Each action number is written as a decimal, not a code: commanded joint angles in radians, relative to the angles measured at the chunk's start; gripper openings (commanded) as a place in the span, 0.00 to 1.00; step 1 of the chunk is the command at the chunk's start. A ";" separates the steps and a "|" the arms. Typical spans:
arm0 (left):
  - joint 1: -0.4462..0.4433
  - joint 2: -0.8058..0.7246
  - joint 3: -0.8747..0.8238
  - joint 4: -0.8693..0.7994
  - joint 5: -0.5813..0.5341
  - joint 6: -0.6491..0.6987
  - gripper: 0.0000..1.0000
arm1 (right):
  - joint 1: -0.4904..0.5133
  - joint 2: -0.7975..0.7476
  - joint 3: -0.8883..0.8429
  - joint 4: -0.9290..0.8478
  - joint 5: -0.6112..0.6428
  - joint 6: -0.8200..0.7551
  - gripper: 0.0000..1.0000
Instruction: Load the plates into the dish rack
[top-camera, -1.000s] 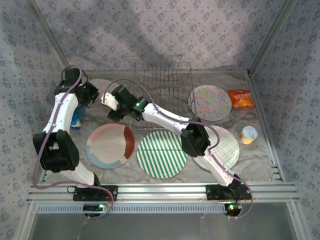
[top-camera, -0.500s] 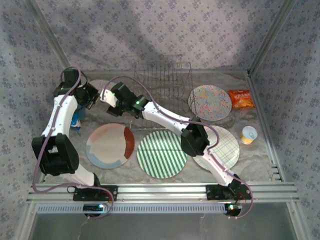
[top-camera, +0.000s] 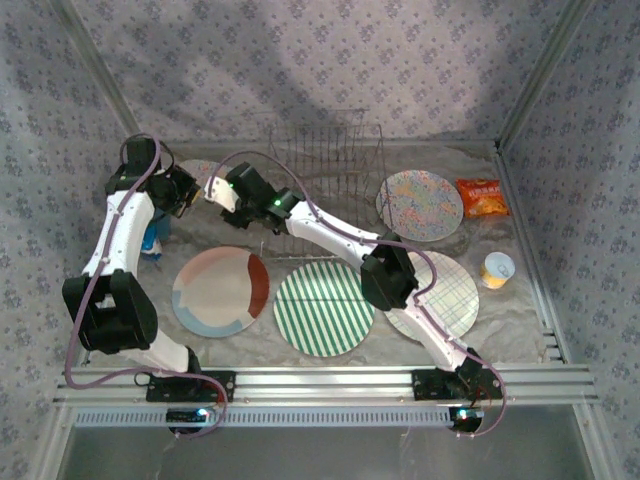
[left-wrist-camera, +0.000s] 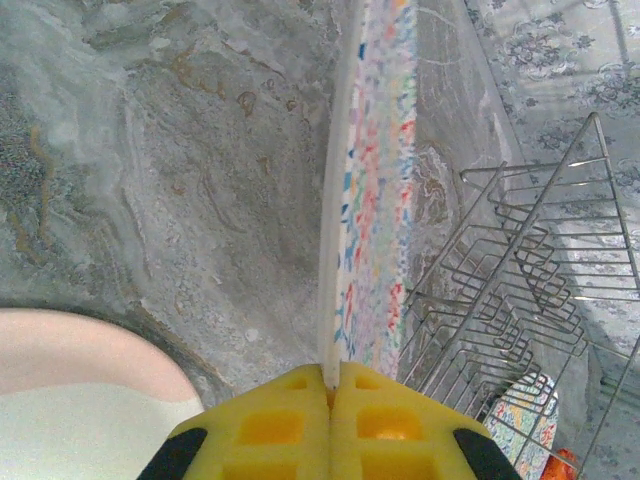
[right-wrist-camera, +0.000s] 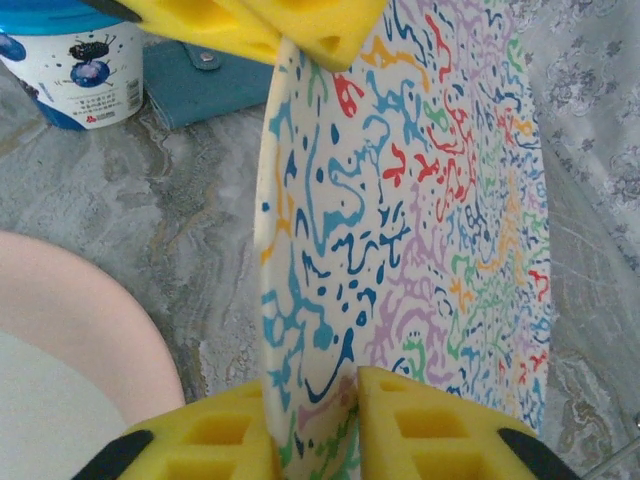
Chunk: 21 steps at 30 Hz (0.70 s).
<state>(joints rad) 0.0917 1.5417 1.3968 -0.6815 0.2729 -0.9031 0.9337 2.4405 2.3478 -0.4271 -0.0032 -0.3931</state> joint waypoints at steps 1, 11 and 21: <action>0.004 -0.054 0.007 0.026 0.029 -0.003 0.00 | -0.003 0.017 0.042 -0.005 0.009 -0.007 0.14; 0.004 -0.064 0.005 0.015 0.009 -0.002 0.00 | -0.003 0.013 0.072 -0.021 0.009 -0.018 0.00; 0.015 -0.069 0.020 0.010 0.003 0.009 0.19 | -0.003 -0.003 0.084 -0.044 0.010 -0.043 0.00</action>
<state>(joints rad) 0.0917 1.5253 1.3968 -0.6731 0.2661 -0.9119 0.9432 2.4428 2.3814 -0.4641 -0.0002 -0.4305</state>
